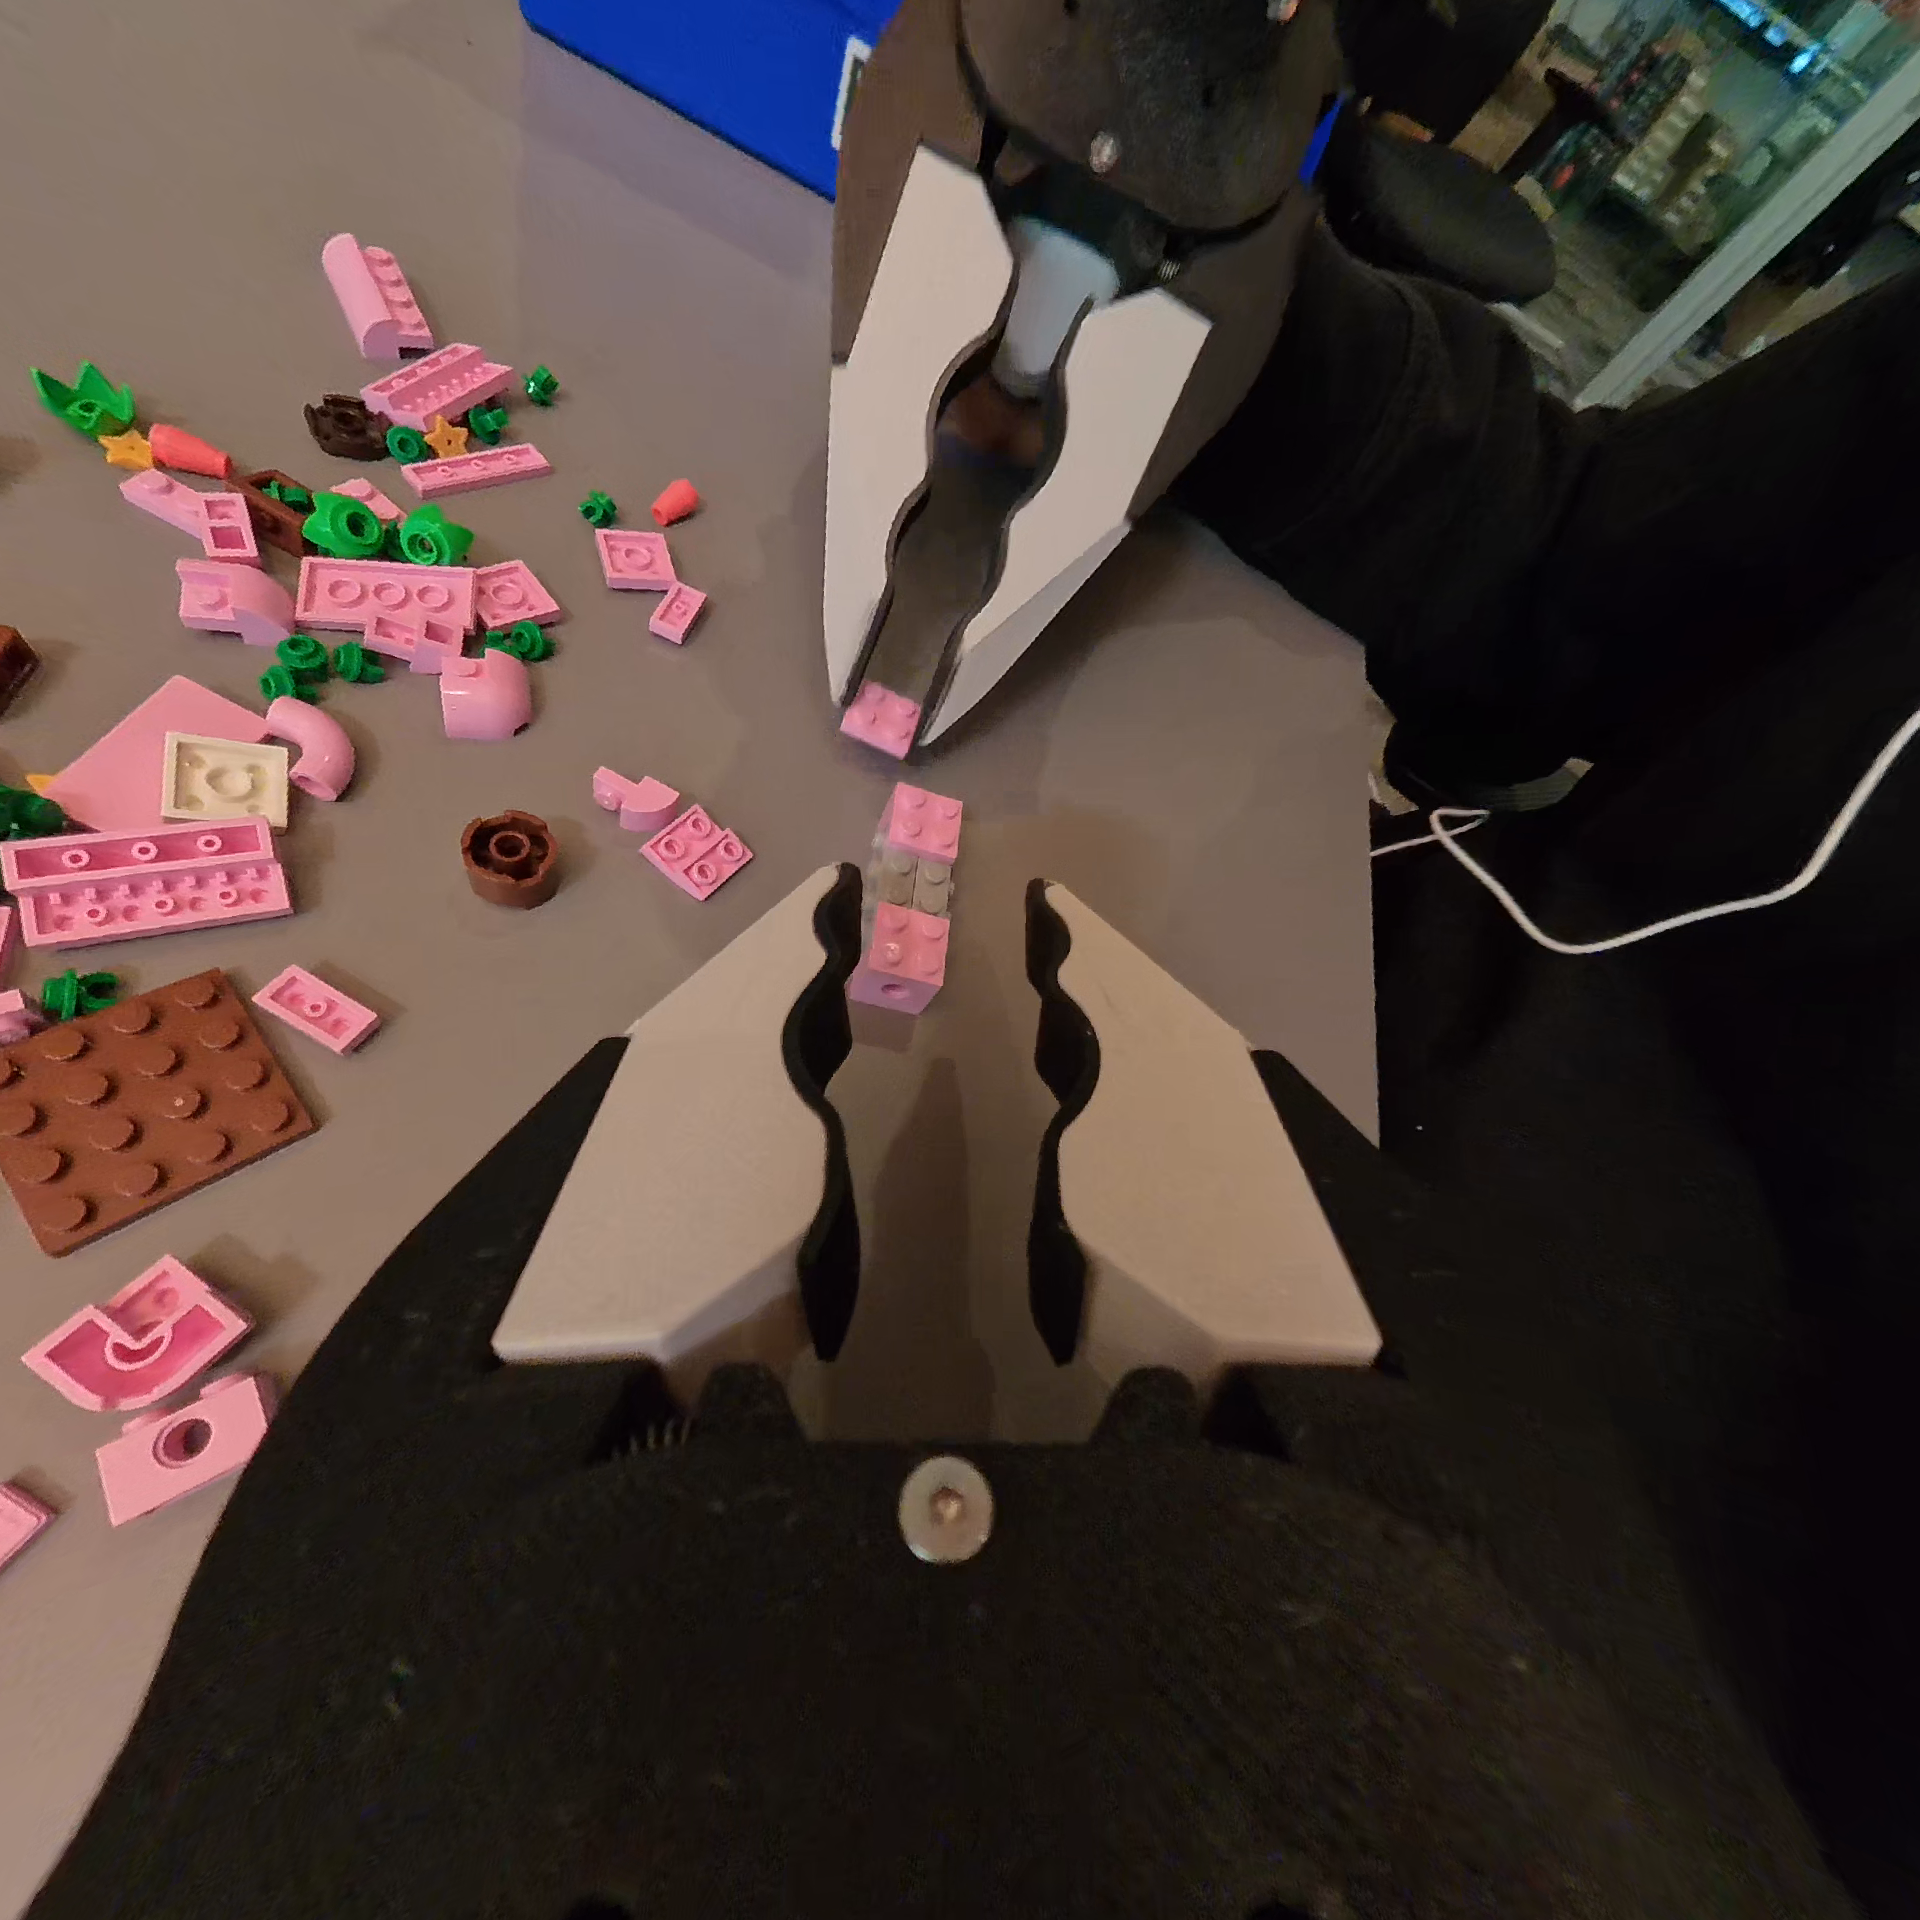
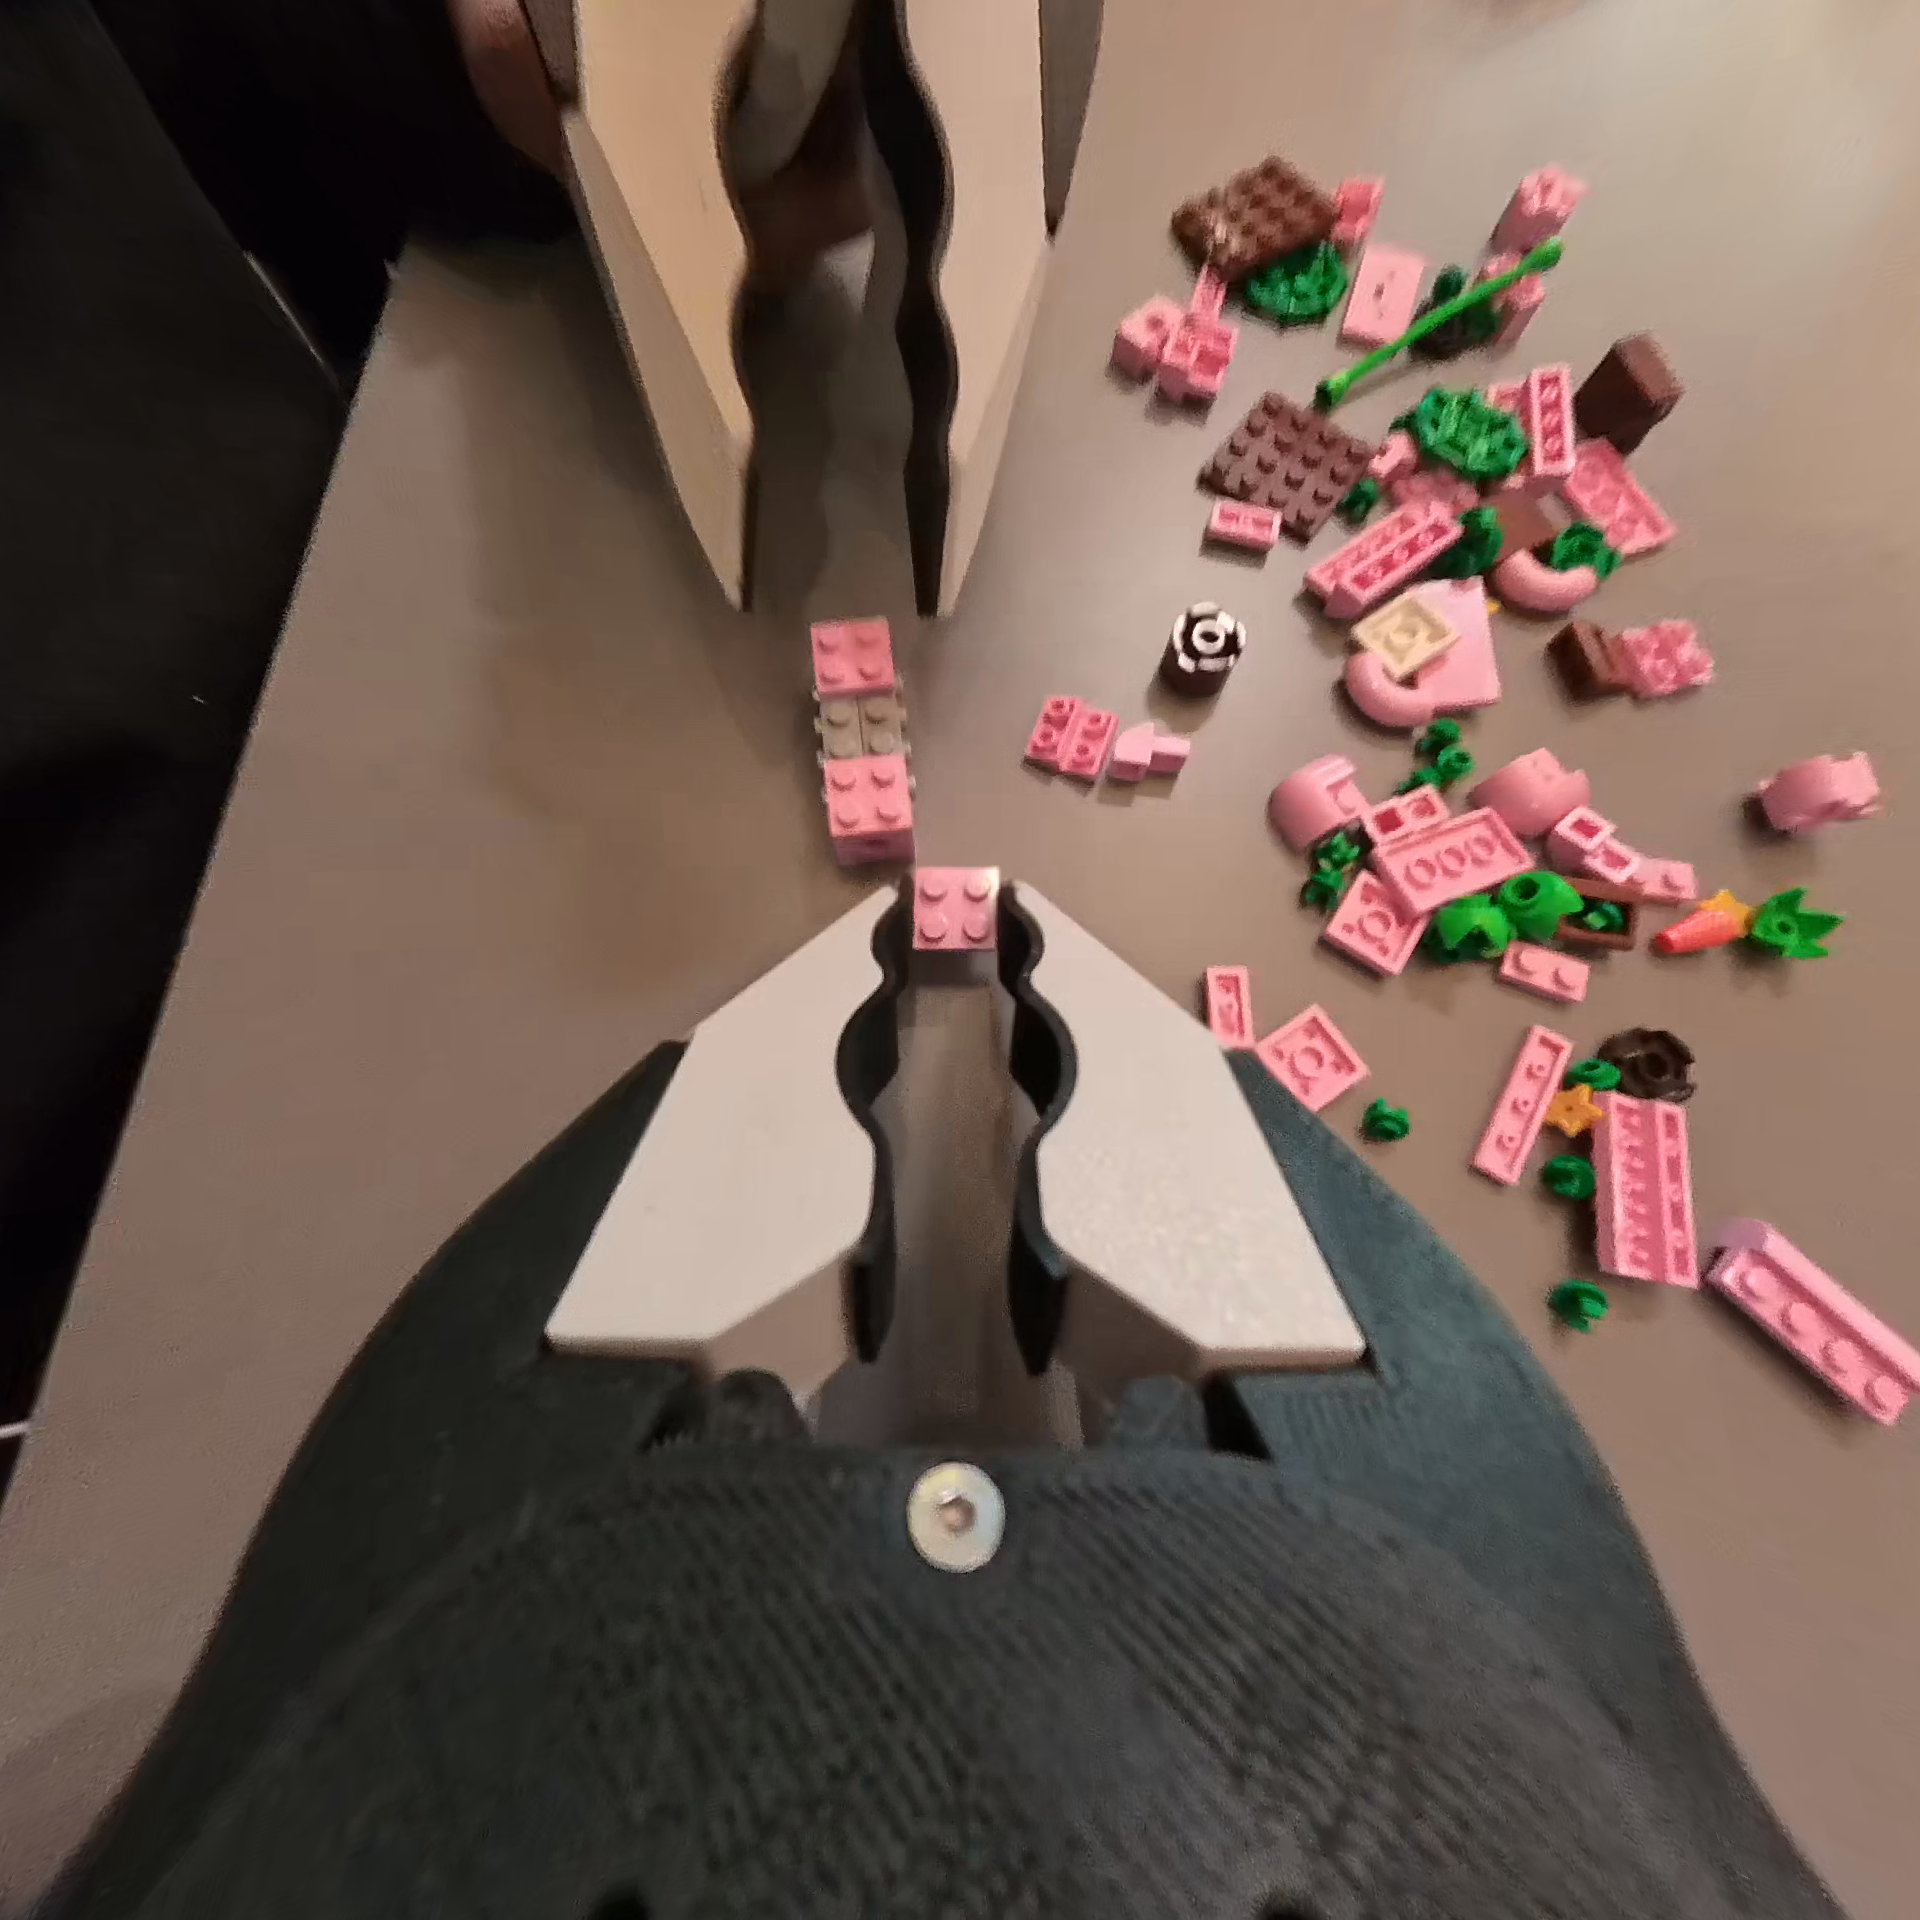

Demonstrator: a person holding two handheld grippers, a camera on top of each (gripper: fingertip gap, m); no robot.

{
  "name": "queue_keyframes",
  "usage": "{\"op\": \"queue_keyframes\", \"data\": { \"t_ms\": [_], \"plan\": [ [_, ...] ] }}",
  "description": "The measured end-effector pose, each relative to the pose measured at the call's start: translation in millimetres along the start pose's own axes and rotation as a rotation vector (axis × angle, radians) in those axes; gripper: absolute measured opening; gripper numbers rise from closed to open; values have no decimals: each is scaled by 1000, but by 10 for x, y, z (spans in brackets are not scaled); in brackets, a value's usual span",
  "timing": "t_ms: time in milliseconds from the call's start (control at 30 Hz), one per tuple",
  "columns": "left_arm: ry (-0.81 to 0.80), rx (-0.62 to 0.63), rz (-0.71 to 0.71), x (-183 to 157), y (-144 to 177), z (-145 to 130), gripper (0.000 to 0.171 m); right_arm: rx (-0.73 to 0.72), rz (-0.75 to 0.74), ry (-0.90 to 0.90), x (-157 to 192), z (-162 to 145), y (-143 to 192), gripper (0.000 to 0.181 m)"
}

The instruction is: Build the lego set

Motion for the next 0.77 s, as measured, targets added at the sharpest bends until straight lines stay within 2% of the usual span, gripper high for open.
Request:
{"op": "queue_keyframes", "data": {
  "t_ms": [167,300,400,767],
  "plan": [
    [-67,82,64,-27,-83,-42,28,-119,60,33,103,188,85,14],
    [-99,136,100,-32,-136,-72,26,-57,75,66,143,174,-27,14],
    [-110,160,109,-36,-157,-88,16,-22,94,83,158,165,-99,14],
    [-113,165,93,-46,-165,-90,15,7,149,107,135,153,-120,14]
  ]
}}
Point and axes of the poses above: each gripper's, where its closed fingertips meet, y back along the fingers, z out of its top, x = y × z across the jaws, the point moved 6 cm from there along y, back along the fingers, and after that the axes turned 3 degrees about -y, right-handed, at the moved point
